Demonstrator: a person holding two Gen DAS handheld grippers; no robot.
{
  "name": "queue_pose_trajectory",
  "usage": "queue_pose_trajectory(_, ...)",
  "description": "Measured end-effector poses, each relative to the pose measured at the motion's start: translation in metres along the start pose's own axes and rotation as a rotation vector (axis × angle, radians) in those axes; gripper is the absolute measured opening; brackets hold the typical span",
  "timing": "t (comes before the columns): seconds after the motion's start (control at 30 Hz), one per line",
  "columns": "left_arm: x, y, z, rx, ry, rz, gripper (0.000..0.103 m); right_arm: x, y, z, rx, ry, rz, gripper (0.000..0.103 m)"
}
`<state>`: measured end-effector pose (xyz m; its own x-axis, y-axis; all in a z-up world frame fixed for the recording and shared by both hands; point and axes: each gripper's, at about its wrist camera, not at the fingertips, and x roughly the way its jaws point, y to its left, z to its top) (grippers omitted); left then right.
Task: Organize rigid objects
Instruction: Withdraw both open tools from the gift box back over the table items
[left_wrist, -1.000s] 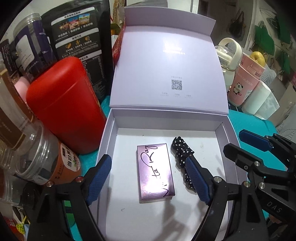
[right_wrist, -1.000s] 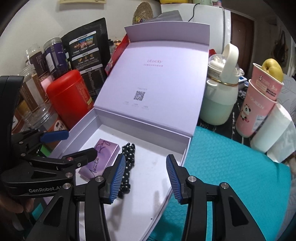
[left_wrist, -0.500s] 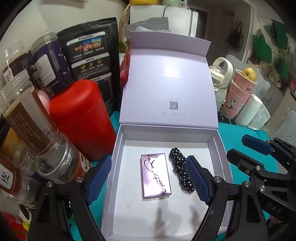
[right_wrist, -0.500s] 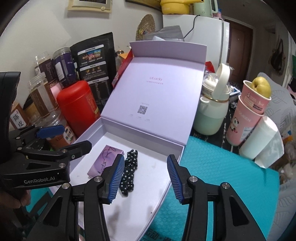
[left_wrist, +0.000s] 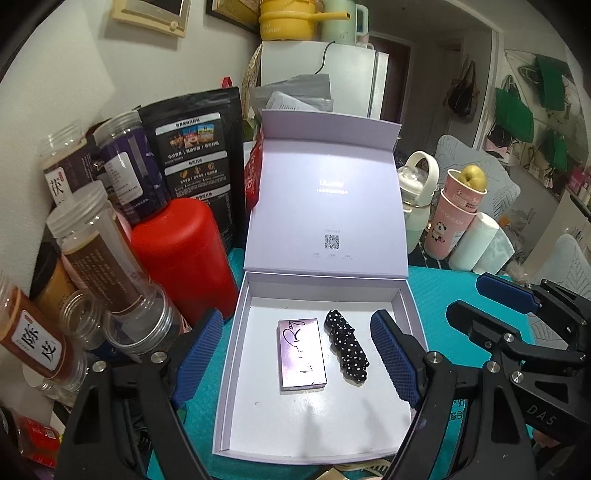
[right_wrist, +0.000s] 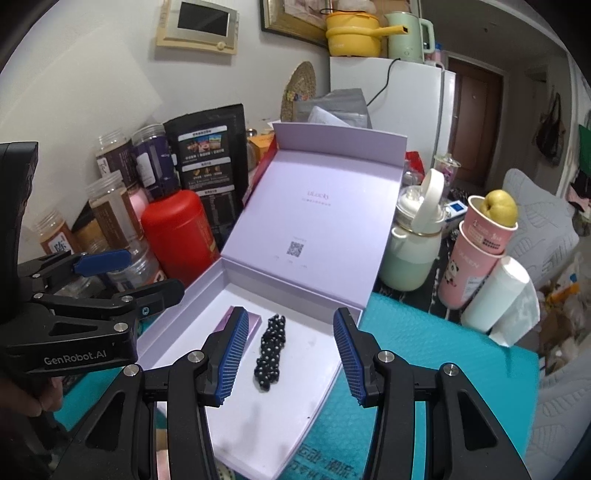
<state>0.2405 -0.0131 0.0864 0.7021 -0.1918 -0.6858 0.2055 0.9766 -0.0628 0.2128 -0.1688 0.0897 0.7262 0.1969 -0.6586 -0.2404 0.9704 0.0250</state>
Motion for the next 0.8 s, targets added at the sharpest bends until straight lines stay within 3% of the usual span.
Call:
queue_pose_trajectory(0.3, -0.033, -0.001, -0.009, -0.016, -0.031, -0.008, 0.082, -0.035, 0.010, -0.005, -0.014, -0.040, -0.006, 0.048)
queue_pose_trajectory(0.4, -0.045, -0.003, -0.014, -0.015, -0.040, -0.002, 0.082, -0.048, 0.015, -0.009, -0.019, -0.060, 0.002, 0.053)
queue_pose_trajectory(0.73, -0.075, -0.003, -0.033, -0.015, -0.057, 0.008, 0.083, -0.080, 0.029, -0.024, -0.032, -0.091, 0.013, 0.057)
queue_pose_trajectory(0.8, -0.082, -0.002, -0.038, -0.013, -0.060, 0.008, 0.090, -0.085, 0.032, -0.027, -0.035, -0.094, 0.011, 0.057)
